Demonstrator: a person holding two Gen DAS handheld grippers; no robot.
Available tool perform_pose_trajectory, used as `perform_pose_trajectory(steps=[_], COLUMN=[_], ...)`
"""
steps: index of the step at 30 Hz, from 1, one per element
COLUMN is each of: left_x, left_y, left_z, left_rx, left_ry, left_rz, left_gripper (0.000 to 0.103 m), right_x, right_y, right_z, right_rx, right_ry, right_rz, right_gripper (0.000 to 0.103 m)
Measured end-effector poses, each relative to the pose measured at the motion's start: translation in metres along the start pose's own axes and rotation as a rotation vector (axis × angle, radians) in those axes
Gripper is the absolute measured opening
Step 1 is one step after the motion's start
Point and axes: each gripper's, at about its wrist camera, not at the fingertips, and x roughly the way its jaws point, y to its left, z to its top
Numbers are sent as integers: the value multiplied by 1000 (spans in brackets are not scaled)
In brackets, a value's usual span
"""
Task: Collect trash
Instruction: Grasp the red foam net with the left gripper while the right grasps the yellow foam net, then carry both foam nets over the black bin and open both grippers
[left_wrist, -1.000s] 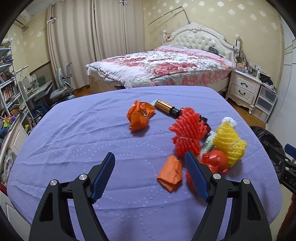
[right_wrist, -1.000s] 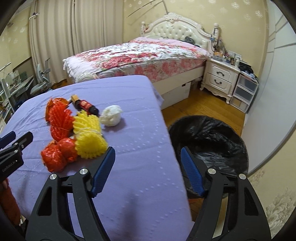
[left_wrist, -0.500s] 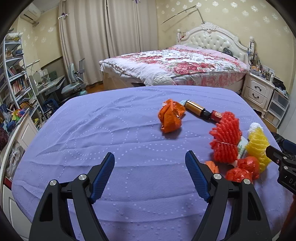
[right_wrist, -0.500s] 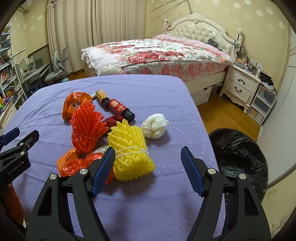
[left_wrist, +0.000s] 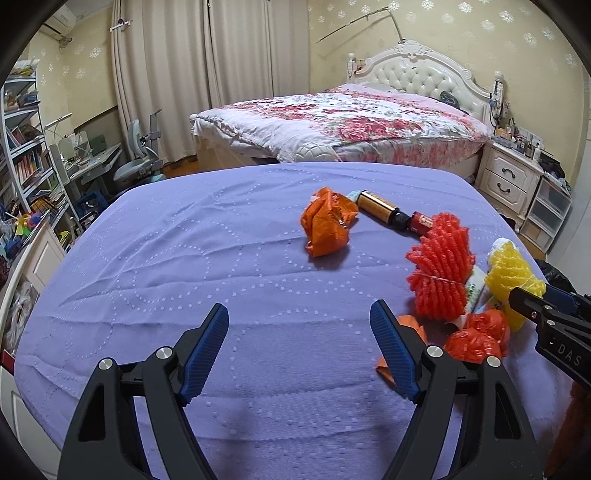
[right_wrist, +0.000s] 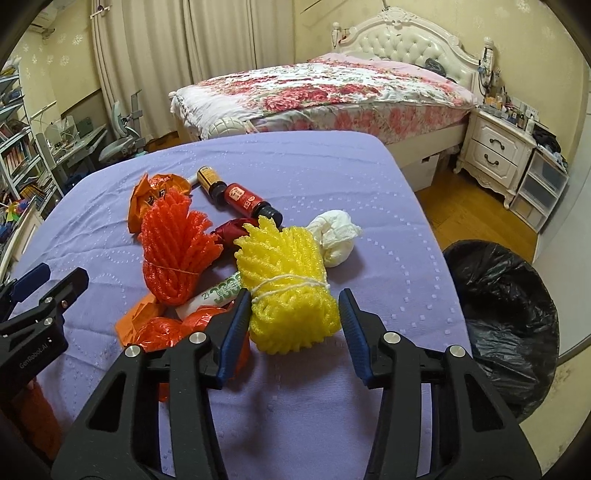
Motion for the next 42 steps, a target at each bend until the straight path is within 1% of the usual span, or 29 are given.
perform_pose_trajectory(steps=[6,13,18,26,27,28,30,32,36,42], left_x=[-4,2,11,37,39,40,43,44,36,17], left_y=[-19,-49,-69,-80,-79,-79,-77,-76,-76,-71], left_z=[5,14,21,24,24,23,22,21,20,21], left_rx=[24,49,72,76,72,68,57,49,55,45], left_ry=[-11,-7,-4,46,53,61,76,81,58,21], left_rz=[-34,-74,-88,-118,-128,-150,-198,-239,-238,-237], left_gripper=[77,78,78,77,70,65,48,41,36,35], right_x=[-13,-17,-17,-15,-15,-15,-14,-14,-15,-20], right_y=[-16,-43,-58,-65,-65,-65,-66,-65,-65,-67], right_z=[-4,-15,-22,-24,-24,-24,-24,-24,-23,-20], right_rx=[16,67,92,99,98,99,101,100,100,102], right_ry=[-27,-25,-22,-23,-24,-24,-24,-23,-24,-41], right_rz=[-47,-84,-89,-81,-81,-81,-79,-80,-81,-88], right_gripper=[47,47,47,47,47,47,47,47,47,47])
